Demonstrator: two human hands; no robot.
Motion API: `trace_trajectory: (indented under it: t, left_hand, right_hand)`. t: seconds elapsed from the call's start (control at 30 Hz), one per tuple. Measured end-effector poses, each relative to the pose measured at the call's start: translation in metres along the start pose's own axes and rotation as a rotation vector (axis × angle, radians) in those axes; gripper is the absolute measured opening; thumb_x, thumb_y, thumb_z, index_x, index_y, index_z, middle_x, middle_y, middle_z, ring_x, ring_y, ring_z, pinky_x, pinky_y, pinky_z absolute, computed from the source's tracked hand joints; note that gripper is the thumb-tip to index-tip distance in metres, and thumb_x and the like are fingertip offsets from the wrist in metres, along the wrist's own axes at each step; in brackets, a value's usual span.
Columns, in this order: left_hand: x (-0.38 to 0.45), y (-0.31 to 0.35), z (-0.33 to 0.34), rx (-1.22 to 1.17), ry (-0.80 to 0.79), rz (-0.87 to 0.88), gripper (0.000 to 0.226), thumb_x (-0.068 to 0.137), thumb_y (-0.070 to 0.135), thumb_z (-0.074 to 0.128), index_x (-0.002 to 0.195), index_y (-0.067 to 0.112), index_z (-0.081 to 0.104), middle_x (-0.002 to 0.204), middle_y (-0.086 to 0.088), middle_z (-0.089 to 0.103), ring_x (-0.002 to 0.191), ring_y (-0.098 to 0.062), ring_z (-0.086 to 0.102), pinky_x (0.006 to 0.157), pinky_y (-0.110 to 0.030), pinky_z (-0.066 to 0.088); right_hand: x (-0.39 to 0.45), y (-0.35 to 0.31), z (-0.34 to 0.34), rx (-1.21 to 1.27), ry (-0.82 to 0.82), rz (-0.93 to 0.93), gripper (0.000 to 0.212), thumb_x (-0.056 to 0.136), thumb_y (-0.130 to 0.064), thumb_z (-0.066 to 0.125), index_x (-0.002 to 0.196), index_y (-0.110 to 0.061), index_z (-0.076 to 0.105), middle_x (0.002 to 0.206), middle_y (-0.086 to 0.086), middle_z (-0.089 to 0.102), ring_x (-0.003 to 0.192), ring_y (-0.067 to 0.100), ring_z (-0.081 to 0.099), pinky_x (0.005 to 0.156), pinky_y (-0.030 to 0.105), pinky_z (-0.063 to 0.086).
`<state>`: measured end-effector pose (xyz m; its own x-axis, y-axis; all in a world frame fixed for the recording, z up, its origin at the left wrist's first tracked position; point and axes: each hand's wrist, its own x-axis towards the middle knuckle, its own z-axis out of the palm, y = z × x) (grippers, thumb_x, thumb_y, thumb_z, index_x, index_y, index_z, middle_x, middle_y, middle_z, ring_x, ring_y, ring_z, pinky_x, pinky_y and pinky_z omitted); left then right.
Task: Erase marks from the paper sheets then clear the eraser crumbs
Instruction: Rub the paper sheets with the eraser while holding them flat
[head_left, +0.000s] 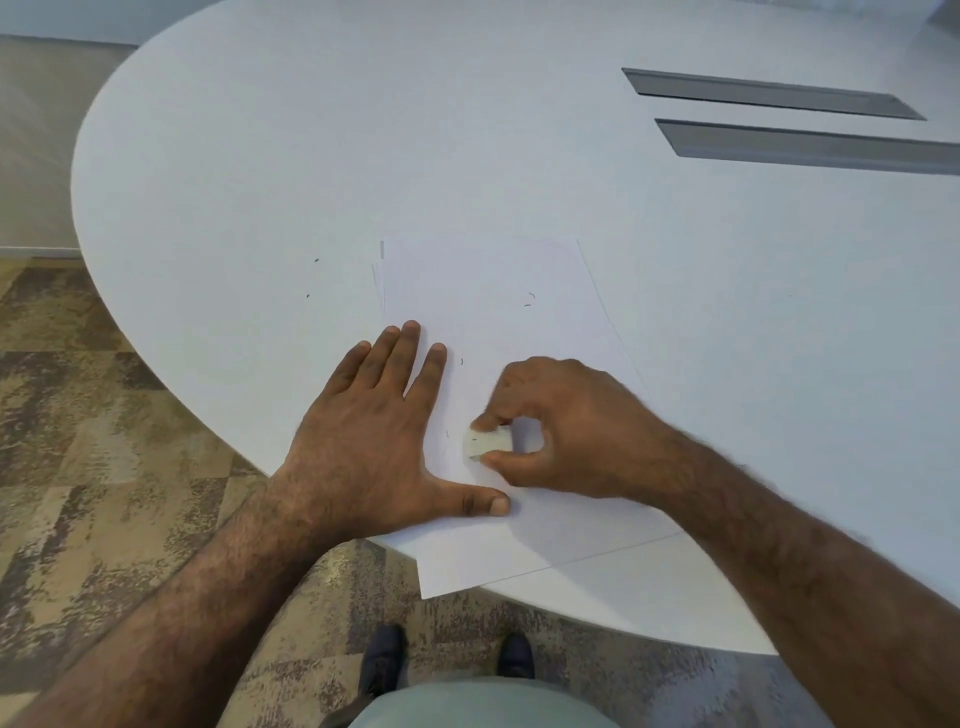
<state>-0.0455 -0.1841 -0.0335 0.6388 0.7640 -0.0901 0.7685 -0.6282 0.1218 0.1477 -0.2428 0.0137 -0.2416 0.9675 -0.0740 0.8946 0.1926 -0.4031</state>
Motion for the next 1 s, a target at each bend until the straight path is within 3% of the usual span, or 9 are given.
trace_trajectory:
  t: [0.27,0.33,0.53,0.67,0.83,0.9,1.0]
  left_hand:
    - [0.000,0.000,0.001,0.017,0.008,0.009,0.143,0.047,0.109,0.004,0.155,0.018,-0.019,0.161,-0.009,-0.028,0.149,-0.021,-0.024,0.123,-0.041,-0.011]
    - [0.000,0.002,0.001,-0.002,0.001,0.001,0.144,0.045,0.110,0.005,0.154,0.019,-0.021,0.161,-0.007,-0.030,0.149,-0.019,-0.025,0.123,-0.041,-0.011]
    - [-0.001,0.000,0.001,-0.014,0.012,-0.010,0.144,0.044,0.110,0.007,0.154,0.022,-0.022,0.160,-0.006,-0.031,0.148,-0.019,-0.027,0.123,-0.042,-0.011]
    - [-0.001,0.000,0.002,-0.014,0.017,0.006,0.133,0.047,0.110,0.008,0.151,0.035,-0.025,0.160,-0.006,-0.031,0.148,-0.019,-0.027,0.123,-0.042,-0.012]
    - [-0.001,0.001,0.003,0.001,0.019,0.007,0.130,0.046,0.110,0.007,0.151,0.038,-0.024,0.159,-0.008,-0.032,0.148,-0.020,-0.029,0.123,-0.044,-0.010]
    - [0.000,0.001,0.002,0.008,0.010,0.011,0.128,0.046,0.109,0.006,0.150,0.041,-0.026,0.159,-0.009,-0.033,0.147,-0.021,-0.029,0.123,-0.044,-0.010]
    - [0.000,-0.001,0.002,0.020,0.010,0.032,0.119,0.048,0.109,0.004,0.146,0.049,-0.028,0.159,-0.011,-0.033,0.147,-0.023,-0.029,0.123,-0.045,-0.010]
  right_hand:
    - [0.005,-0.007,0.006,-0.002,-0.041,-0.066,0.030,0.079,-0.046,0.068,0.105,-0.029,0.068,0.101,-0.013,0.062,0.096,0.007,0.052,0.082,0.035,0.048]
    - [-0.003,0.005,-0.001,-0.032,-0.030,-0.003,0.028,0.077,-0.048,0.068,0.100,-0.032,0.068,0.100,-0.015,0.063,0.097,0.006,0.053,0.081,0.035,0.049]
    - [-0.013,0.033,-0.014,-0.018,0.299,0.295,0.019,0.071,-0.039,0.072,0.084,-0.027,0.069,0.091,-0.009,0.067,0.092,0.015,0.060,0.081,0.038,0.050]
    - [-0.019,0.009,0.008,0.036,0.167,0.159,0.025,0.067,-0.047,0.067,0.083,-0.027,0.066,0.085,-0.010,0.064,0.085,0.014,0.060,0.073,0.036,0.051]
    - [-0.024,0.041,-0.013,-0.088,0.387,0.453,0.025,0.070,-0.046,0.069,0.085,-0.026,0.068,0.092,-0.006,0.067,0.091,0.020,0.062,0.078,0.038,0.050]
    - [-0.026,0.034,-0.011,0.013,0.446,0.401,0.027,0.066,-0.048,0.067,0.081,-0.025,0.068,0.087,-0.006,0.068,0.085,0.020,0.063,0.077,0.040,0.052]
    - [-0.026,0.003,0.010,0.097,0.300,0.244,0.029,0.064,-0.050,0.064,0.083,-0.028,0.068,0.085,-0.010,0.066,0.083,0.014,0.062,0.075,0.038,0.052]
